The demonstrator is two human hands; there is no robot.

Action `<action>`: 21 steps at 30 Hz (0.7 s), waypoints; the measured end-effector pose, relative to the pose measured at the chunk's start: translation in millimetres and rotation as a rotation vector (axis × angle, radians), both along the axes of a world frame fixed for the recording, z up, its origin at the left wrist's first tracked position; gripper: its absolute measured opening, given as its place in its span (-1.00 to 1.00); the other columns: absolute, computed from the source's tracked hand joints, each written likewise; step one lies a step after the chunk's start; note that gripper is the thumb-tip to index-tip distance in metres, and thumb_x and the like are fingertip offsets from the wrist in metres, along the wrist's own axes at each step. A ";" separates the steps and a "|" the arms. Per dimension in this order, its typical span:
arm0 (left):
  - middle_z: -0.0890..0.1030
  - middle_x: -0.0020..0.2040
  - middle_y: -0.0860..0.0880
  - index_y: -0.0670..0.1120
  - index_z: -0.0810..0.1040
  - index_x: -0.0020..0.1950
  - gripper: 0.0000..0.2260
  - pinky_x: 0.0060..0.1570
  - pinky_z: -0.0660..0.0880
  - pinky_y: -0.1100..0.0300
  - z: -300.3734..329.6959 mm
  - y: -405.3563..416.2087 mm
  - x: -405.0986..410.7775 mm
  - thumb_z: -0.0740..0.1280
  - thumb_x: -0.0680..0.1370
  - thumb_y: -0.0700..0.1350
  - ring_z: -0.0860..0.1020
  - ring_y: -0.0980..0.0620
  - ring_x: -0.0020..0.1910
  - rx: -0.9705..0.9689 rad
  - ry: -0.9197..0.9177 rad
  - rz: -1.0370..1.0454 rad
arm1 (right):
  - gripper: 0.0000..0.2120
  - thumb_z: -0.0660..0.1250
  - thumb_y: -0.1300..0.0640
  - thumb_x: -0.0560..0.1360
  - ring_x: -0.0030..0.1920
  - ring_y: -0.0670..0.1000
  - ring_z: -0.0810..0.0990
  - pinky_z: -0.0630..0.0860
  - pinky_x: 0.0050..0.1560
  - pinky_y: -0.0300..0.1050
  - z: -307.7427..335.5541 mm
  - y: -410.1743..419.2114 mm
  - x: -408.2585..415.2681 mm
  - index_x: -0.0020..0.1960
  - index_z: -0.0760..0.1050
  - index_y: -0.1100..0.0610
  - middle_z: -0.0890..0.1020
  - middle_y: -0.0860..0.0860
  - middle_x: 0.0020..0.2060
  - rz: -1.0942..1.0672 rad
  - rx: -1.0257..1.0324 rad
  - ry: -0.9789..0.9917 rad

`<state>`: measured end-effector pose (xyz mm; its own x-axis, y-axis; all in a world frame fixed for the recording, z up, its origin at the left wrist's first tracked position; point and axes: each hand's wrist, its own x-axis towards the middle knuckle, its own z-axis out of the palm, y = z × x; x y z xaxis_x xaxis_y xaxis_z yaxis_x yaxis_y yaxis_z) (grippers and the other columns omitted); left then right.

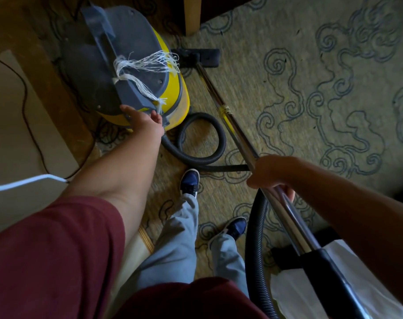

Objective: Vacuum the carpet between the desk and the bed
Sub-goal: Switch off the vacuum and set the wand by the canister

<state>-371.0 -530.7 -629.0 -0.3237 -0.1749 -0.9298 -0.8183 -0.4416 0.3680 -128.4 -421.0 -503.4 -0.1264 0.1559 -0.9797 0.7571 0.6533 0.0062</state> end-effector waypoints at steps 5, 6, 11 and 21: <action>0.46 0.25 0.00 0.18 0.35 0.36 -0.32 -0.23 0.46 0.22 -2.1 9.2 -5.1 0.39 0.34 0.43 0.58 0.00 -0.04 0.015 -0.003 0.117 | -0.69 0.28 -0.02 0.54 -0.45 -0.06 0.54 0.44 -0.53 -0.22 -3.7 0.6 3.1 0.10 0.51 0.21 0.55 0.03 -0.34 -0.006 -0.013 -0.045; 0.45 0.25 0.01 0.19 0.35 0.35 -0.30 -0.21 0.47 0.24 -3.4 9.8 -6.9 0.43 0.30 0.43 0.58 0.01 -0.04 0.008 -0.010 0.140 | -0.69 0.29 -0.03 0.53 -0.45 -0.05 0.56 0.46 -0.54 -0.21 -6.2 1.3 4.6 0.10 0.51 0.21 0.56 0.03 -0.32 -0.009 -0.015 -0.057; 0.43 0.32 0.08 0.24 0.28 0.45 -0.23 0.05 0.43 0.23 -9.1 10.1 -7.5 0.43 0.31 0.42 0.56 0.03 0.06 0.015 -0.020 0.129 | -0.69 0.31 -0.02 0.51 -0.51 -0.01 0.60 0.50 -0.60 -0.24 -11.7 4.0 6.5 0.05 0.52 0.23 0.60 0.07 -0.32 -0.042 -0.017 -0.114; 0.51 0.07 0.04 0.09 0.42 0.35 -0.22 -0.22 0.43 0.30 -17.6 0.6 -9.2 0.37 0.27 0.51 0.50 0.08 -0.33 -0.044 -0.026 -0.041 | -0.64 0.28 -0.01 0.54 -0.43 -0.10 0.47 0.41 -0.53 -0.24 1.1 11.6 1.8 0.22 0.49 0.22 0.48 -0.01 -0.33 -0.011 -0.001 -0.061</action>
<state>-380.1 -530.1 -646.6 -0.3072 -0.2027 -0.9298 -0.8450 -0.3912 0.3645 -126.6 -409.4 -502.3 -0.0651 0.1556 -0.9857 0.7624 0.6451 0.0514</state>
